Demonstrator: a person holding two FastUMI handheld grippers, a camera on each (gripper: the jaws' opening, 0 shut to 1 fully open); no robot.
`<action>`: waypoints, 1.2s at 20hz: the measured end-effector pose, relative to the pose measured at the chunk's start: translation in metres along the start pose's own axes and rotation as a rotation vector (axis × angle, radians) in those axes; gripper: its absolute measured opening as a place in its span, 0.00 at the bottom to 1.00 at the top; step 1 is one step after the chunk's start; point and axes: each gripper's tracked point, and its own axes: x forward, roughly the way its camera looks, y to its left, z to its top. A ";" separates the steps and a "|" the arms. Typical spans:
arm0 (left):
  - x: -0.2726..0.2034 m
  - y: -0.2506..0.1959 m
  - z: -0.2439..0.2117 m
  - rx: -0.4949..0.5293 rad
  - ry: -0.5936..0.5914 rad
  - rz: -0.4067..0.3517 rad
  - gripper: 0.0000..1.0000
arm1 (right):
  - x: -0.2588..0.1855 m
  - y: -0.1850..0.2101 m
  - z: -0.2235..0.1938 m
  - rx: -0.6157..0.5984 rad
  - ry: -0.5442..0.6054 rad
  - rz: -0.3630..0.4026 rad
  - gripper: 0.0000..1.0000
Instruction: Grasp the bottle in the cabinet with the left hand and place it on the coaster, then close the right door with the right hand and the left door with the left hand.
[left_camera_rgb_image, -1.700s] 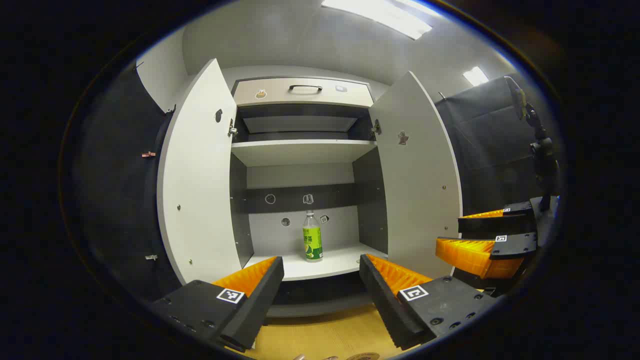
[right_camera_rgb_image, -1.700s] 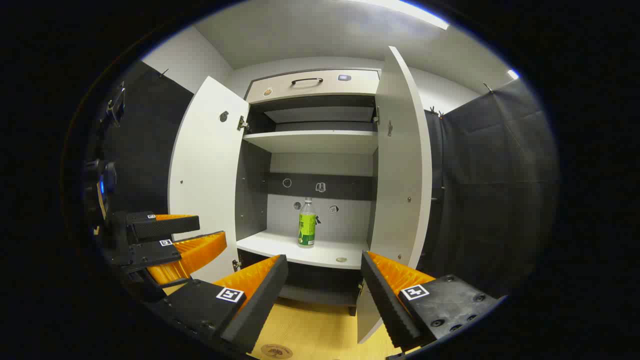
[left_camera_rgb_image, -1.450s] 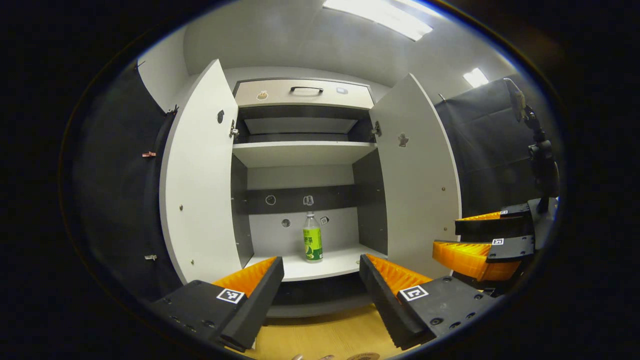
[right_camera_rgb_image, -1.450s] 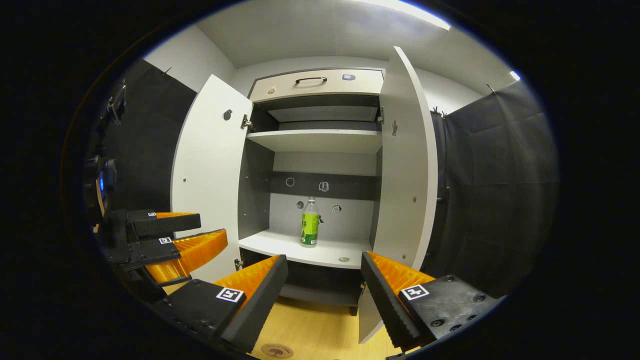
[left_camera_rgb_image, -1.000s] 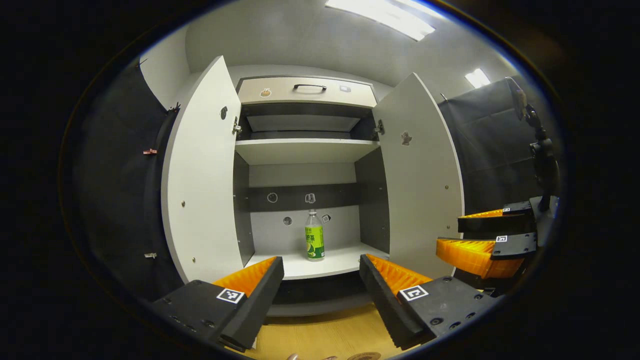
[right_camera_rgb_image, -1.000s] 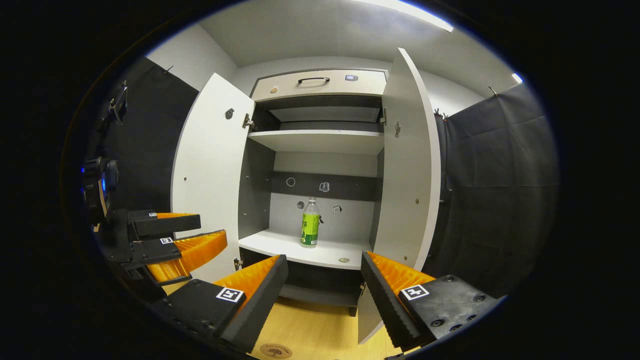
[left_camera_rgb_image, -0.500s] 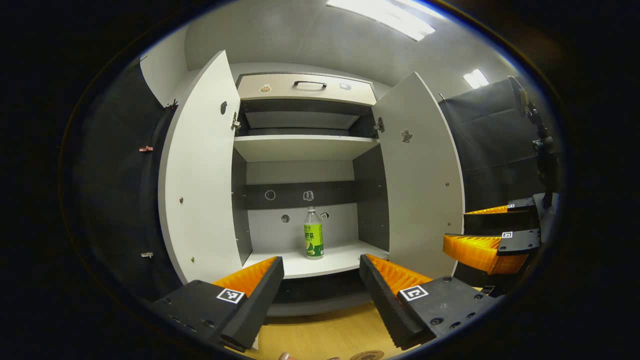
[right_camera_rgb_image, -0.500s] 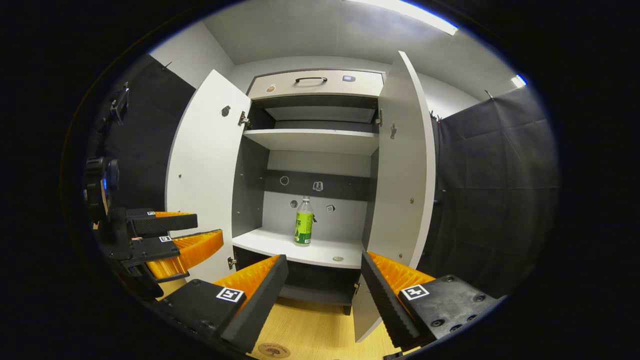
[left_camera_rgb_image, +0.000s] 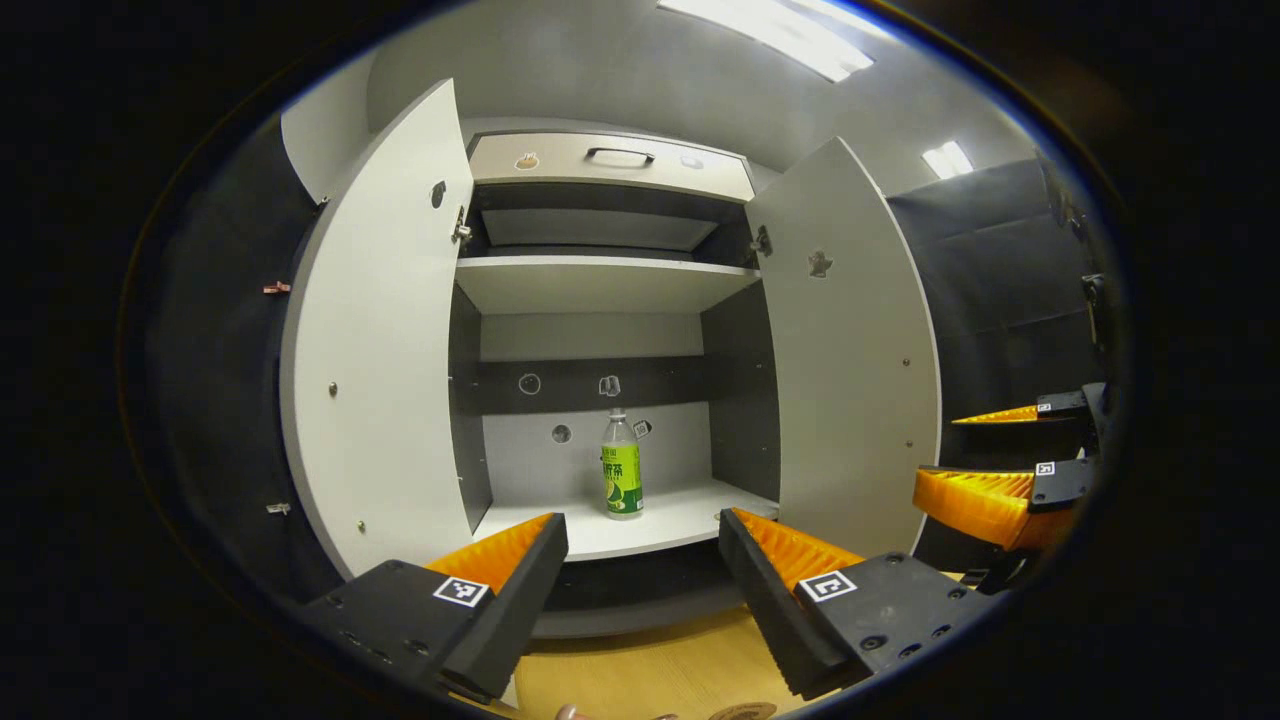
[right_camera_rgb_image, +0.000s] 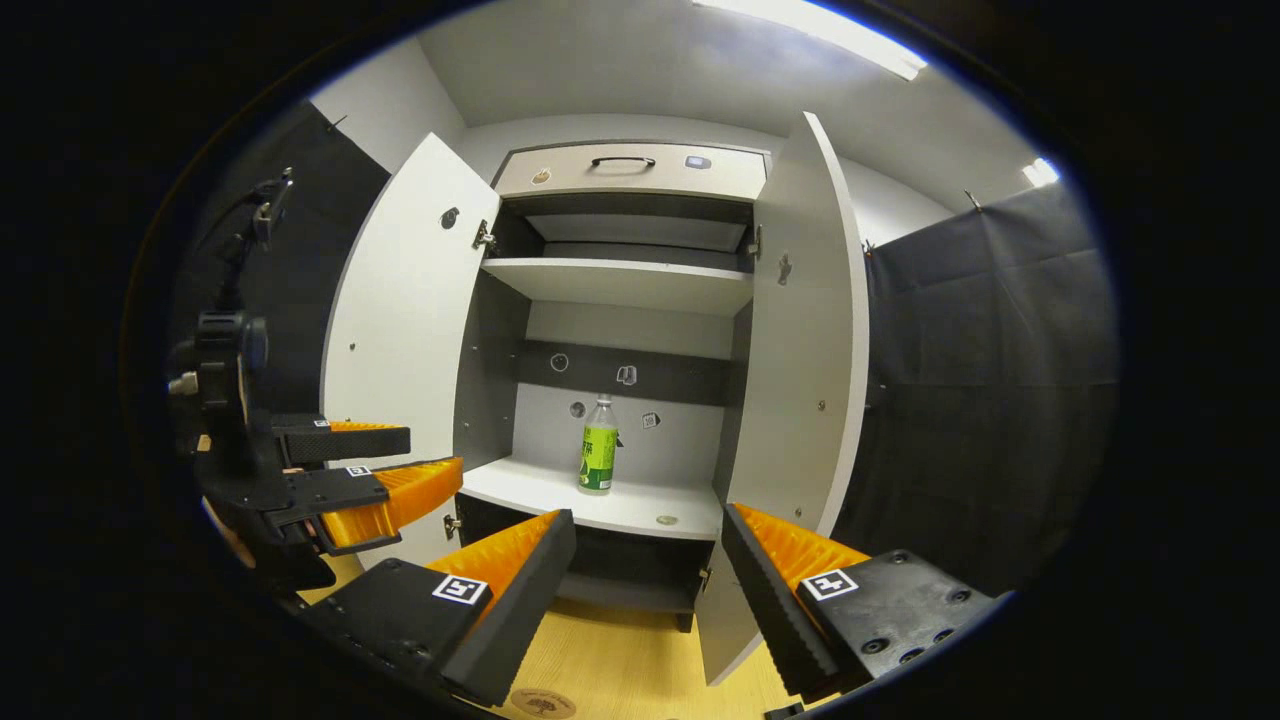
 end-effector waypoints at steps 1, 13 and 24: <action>0.011 0.000 0.000 -0.003 -0.005 -0.001 0.96 | 0.005 0.001 0.000 -0.004 -0.004 0.013 0.98; 0.209 0.010 -0.004 0.022 -0.057 0.021 0.96 | 0.076 -0.012 -0.005 -0.019 -0.062 0.151 0.98; 0.322 0.024 -0.050 0.055 -0.011 0.033 0.96 | 0.117 0.014 -0.027 -0.001 -0.031 0.288 0.98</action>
